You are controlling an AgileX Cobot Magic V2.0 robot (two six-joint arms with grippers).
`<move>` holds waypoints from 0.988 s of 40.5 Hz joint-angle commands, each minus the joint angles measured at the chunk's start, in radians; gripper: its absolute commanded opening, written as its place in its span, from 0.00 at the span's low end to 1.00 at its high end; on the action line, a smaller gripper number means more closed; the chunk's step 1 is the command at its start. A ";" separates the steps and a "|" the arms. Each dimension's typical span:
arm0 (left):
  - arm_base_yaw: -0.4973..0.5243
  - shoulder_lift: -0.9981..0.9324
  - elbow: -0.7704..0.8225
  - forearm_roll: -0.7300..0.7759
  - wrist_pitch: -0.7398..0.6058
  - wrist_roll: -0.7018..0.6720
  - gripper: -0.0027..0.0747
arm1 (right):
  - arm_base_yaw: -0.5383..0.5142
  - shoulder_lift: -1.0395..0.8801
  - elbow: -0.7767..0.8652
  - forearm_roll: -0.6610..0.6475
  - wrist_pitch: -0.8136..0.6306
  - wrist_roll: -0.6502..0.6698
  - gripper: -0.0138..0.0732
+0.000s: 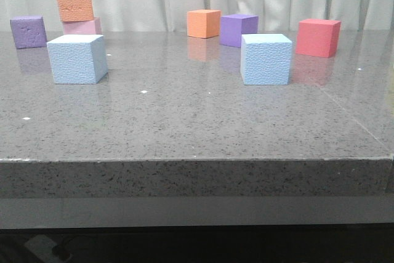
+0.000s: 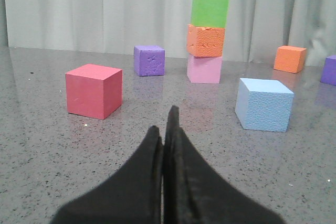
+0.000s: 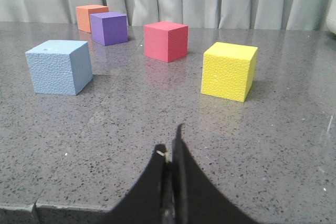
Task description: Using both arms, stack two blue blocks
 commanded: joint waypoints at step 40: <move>0.000 -0.016 -0.112 -0.007 -0.145 -0.010 0.01 | -0.004 -0.018 -0.099 0.000 -0.146 -0.001 0.02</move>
